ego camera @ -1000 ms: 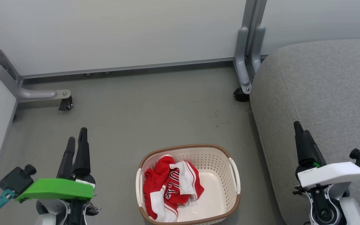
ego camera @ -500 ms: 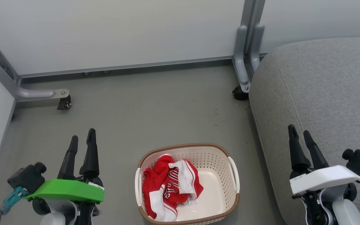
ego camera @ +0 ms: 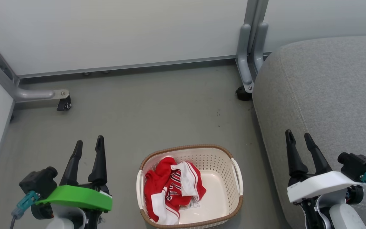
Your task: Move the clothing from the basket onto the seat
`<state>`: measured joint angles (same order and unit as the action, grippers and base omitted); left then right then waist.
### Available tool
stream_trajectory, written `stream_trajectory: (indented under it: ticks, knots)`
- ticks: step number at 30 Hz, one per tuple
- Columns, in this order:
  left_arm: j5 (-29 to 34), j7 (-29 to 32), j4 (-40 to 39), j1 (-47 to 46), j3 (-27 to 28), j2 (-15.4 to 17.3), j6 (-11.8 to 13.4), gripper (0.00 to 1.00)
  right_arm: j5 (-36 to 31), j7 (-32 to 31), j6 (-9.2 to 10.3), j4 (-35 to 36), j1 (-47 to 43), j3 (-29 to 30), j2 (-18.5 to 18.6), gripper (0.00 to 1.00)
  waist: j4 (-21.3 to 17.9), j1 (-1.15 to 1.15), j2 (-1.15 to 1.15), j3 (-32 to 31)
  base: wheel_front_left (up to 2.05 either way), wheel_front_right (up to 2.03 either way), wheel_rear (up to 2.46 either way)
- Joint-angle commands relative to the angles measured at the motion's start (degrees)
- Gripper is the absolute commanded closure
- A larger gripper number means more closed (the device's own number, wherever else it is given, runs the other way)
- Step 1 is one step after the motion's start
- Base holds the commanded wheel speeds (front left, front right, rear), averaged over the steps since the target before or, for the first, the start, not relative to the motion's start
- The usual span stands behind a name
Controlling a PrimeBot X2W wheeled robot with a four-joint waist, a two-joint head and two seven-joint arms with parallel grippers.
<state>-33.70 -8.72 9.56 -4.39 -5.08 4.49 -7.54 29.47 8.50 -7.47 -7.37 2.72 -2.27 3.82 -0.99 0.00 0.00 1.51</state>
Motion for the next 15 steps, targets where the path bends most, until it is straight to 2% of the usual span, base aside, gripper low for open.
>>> stream_trajectory:
  ticks: [1, 15]
  knots:
    - [1.71, -0.53, -0.21, 0.07, 0.12, 0.43, 0.06, 0.00, -1.64, 0.46, -0.03, 0.33, 0.21, -0.10, -0.08, 0.00, -0.04, 0.00, 0.00, 0.05, 0.00, 0.00, 0.00]
    - [9.70, -2.41, 2.13, 0.43, 0.56, -0.03, 0.07, 0.00, -9.03, 0.52, -0.03, 0.97, -0.35, -0.60, -0.45, 0.00, -0.49, 0.00, 0.00, 0.53, 0.00, 0.00, 0.00]
